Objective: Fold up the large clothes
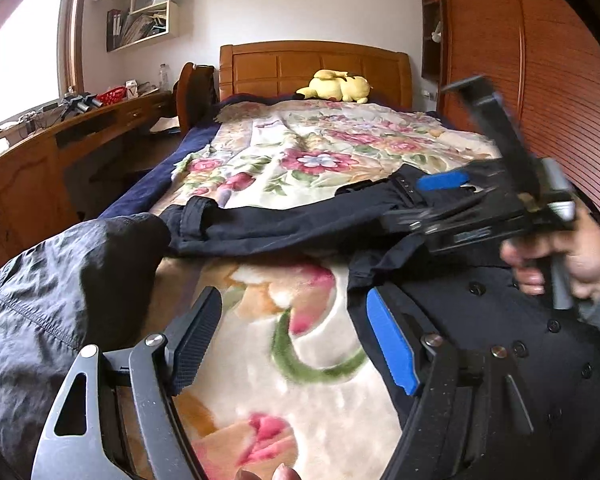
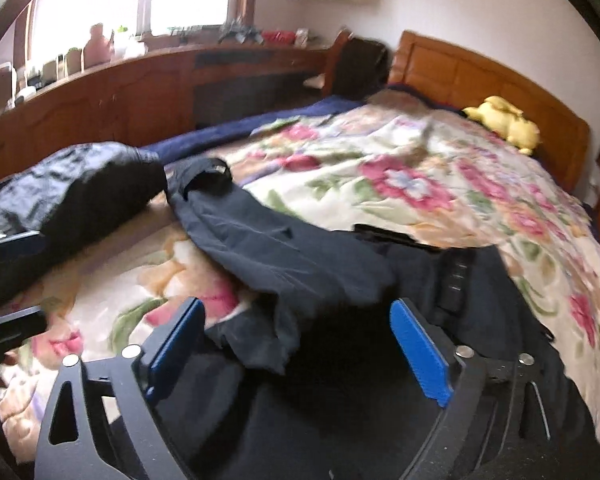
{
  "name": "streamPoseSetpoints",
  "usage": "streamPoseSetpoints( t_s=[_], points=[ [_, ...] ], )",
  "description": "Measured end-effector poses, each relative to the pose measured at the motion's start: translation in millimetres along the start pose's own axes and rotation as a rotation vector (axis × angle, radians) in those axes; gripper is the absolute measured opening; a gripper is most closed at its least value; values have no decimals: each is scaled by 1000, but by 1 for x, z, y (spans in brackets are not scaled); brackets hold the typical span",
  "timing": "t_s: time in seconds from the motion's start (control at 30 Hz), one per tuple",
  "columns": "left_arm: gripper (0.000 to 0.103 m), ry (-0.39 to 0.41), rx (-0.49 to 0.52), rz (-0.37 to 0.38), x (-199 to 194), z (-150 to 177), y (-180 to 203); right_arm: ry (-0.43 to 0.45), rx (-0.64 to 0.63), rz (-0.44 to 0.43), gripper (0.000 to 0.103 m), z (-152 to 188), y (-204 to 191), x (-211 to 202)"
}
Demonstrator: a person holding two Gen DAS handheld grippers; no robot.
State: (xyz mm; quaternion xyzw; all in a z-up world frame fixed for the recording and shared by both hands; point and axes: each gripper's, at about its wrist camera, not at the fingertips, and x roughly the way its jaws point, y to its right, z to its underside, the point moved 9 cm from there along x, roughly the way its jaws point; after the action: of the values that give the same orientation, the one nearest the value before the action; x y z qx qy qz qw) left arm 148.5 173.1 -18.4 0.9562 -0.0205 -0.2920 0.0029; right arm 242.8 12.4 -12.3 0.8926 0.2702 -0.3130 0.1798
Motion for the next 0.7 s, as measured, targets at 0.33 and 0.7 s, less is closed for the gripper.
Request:
streamPoseSetpoints(
  t_s=[0.33,0.7],
  points=[
    [76,2,-23,-11,4,1,-13,-39,-55,2,9,-18,-8,26],
    [80,19,-5,27,2,3,8,116,172,198,3,30,66,-58]
  ],
)
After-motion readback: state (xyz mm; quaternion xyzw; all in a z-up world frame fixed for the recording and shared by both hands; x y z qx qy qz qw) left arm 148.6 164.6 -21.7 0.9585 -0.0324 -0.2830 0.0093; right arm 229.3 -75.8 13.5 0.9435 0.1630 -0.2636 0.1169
